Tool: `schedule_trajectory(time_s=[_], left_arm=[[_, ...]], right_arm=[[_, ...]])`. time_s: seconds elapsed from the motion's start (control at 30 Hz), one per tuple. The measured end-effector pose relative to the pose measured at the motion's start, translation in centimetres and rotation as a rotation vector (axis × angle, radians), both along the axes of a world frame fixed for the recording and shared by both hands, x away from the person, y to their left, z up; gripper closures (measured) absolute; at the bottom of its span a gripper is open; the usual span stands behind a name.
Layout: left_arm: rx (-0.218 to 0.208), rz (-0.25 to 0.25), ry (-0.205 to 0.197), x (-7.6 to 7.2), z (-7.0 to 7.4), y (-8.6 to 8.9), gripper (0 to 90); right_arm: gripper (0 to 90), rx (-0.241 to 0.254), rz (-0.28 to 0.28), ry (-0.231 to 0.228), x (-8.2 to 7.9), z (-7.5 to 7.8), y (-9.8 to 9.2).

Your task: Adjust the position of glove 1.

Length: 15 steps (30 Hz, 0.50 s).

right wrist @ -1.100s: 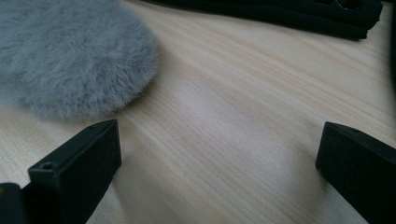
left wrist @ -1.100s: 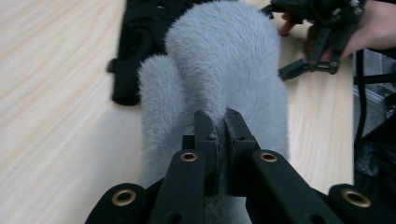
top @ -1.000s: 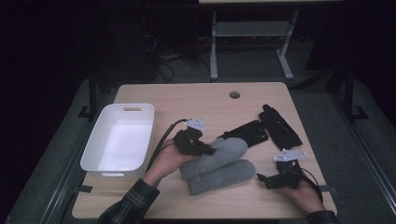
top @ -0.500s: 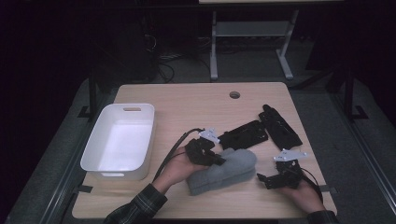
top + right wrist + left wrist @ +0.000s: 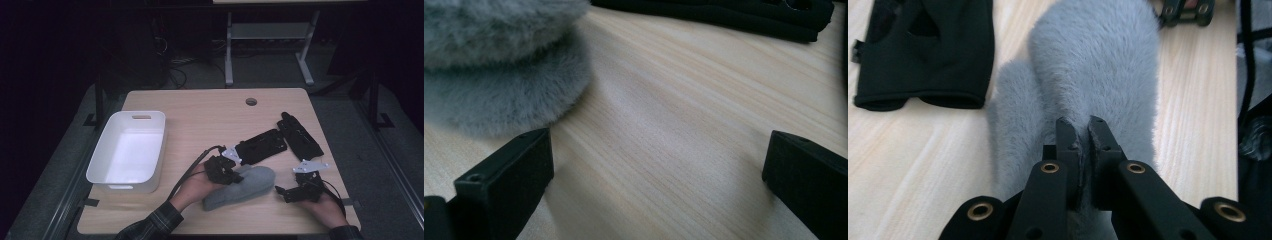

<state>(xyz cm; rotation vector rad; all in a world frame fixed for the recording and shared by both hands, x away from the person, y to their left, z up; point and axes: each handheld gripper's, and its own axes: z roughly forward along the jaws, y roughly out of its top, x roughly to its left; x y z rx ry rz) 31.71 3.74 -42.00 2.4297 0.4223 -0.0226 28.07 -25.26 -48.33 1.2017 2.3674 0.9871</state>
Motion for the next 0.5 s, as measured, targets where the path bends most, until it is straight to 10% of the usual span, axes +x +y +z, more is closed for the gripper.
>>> schedule_trajectory(time_s=[0.27, 0.5], left_arm=[[-0.003, 0.004, -0.001, -0.3, -0.7, 0.0, 82.7], [-0.065, 0.024, 0.004, 0.1, 0.9, 1.1, 60.3]], right_arm=[[0.0, -0.001, 0.000, -0.001, 0.0, 0.0, 0.0], [0.0, 0.000, 0.001, -0.001, 0.0, 0.0, 0.0]])
